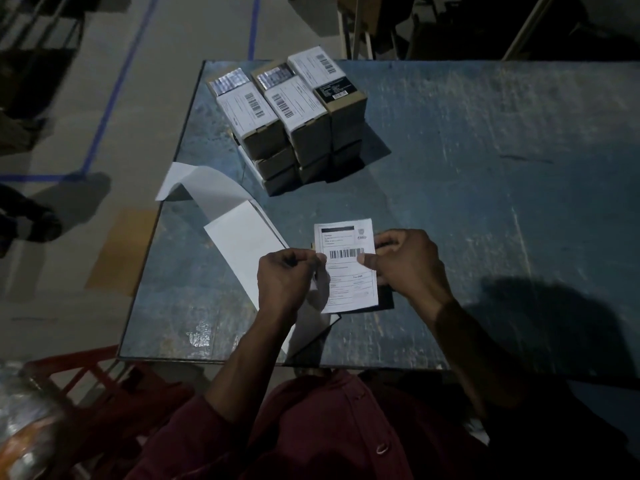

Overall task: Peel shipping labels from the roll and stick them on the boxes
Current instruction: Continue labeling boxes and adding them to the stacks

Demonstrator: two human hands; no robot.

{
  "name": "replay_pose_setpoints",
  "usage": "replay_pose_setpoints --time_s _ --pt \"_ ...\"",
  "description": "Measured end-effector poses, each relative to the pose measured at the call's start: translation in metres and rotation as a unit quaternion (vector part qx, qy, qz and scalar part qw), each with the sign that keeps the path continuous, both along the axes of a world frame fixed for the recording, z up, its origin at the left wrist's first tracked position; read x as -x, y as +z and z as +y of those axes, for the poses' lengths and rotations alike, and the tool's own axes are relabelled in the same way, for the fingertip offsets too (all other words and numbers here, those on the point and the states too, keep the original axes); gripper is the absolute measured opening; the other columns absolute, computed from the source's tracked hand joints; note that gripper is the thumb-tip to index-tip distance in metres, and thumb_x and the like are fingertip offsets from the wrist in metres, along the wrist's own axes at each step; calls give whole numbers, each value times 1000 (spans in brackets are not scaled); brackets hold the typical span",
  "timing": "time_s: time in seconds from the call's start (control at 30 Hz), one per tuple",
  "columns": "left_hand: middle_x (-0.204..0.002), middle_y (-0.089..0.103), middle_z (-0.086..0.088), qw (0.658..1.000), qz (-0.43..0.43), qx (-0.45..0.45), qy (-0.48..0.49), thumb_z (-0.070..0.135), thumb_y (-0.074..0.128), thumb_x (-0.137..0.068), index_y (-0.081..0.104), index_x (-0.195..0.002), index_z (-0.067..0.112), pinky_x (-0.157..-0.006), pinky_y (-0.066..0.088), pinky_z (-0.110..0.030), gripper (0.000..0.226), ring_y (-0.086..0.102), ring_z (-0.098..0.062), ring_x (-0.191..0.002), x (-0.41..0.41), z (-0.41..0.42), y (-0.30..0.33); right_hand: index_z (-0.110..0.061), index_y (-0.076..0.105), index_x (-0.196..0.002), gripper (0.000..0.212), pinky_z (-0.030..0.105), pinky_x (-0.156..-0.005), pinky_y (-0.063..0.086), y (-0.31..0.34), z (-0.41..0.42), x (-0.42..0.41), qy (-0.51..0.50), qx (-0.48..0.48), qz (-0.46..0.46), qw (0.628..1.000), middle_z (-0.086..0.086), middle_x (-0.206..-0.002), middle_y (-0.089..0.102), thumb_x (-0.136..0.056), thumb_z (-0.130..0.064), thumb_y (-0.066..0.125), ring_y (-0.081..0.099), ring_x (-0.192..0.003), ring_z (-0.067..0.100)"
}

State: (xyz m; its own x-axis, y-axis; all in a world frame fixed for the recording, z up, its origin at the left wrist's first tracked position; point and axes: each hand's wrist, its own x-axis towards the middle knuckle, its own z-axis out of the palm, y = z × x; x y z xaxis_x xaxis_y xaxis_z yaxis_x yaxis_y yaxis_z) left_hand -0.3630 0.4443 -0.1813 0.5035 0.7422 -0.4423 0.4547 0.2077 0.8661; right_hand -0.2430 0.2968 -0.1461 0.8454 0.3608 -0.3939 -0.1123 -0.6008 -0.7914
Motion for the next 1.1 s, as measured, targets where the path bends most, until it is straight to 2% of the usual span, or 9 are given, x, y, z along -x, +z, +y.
replay_pose_setpoints --time_s 0.1,0.2,0.37,0.5,0.73,0.87,1.0,1.1 --pt "-74 79 0 1000 7 -10 -4 10 82 -84 81 -67 18 -83 62 -47 19 78 -26 -81 0 0 1 -12 74 -101 34 41 -67 66 1 -1 -1 -19 -2 -20 1000 2 -92 79 -74 -13 94 76 -77 14" --pt "-72 78 2 999 18 -26 -5 14 82 -85 81 -66 21 -80 62 -48 20 75 -19 -74 2 -1 2 -16 75 -104 34 41 -74 65 2 -1 0 -8 22 -48 999 -1 -91 80 -75 -22 94 75 -76 13" --pt "-71 77 6 998 41 -51 -18 19 80 -83 81 -68 23 -79 63 -46 16 77 -20 -78 -1 1 6 -17 75 -98 28 40 -74 64 -1 -3 0 -15 30 -51 998 1 -90 80 -78 -26 92 75 -75 13" --pt "-71 77 4 994 52 -69 -59 24 72 -78 79 -64 19 -77 63 -46 16 74 -15 -71 0 -1 9 -18 73 -92 28 31 -70 61 1 -1 -1 -7 49 -68 996 -1 -88 79 -76 -27 93 73 -71 11" --pt "-68 76 9 995 55 -78 -36 13 72 -77 79 -64 28 -75 63 -41 21 74 -13 -71 -4 -5 11 -18 75 -93 31 32 -72 61 1 2 -5 -1 72 -90 993 -5 -83 79 -73 -28 95 73 -70 10" --pt "-67 75 8 994 65 -81 -35 13 68 -75 79 -66 27 -72 62 -40 21 73 -14 -70 -5 -4 10 -16 74 -92 30 34 -70 62 -3 3 -3 0 70 -103 992 -5 -81 78 -73 -27 95 73 -68 11" --pt "-68 75 10 991 75 -101 -35 17 67 -76 80 -69 23 -69 58 -31 15 72 -11 -70 -6 -5 8 -19 72 -89 33 21 -58 50 -5 2 -3 9 84 -115 990 -8 -79 76 -70 -32 96 71 -67 8" --pt "-68 75 11 989 80 -116 -38 18 69 -76 80 -69 23 -66 55 -27 14 70 -9 -68 -6 -4 7 -20 68 -82 38 20 -53 46 -9 0 -6 7 86 -120 989 -8 -78 74 -65 -33 99 70 -66 7"
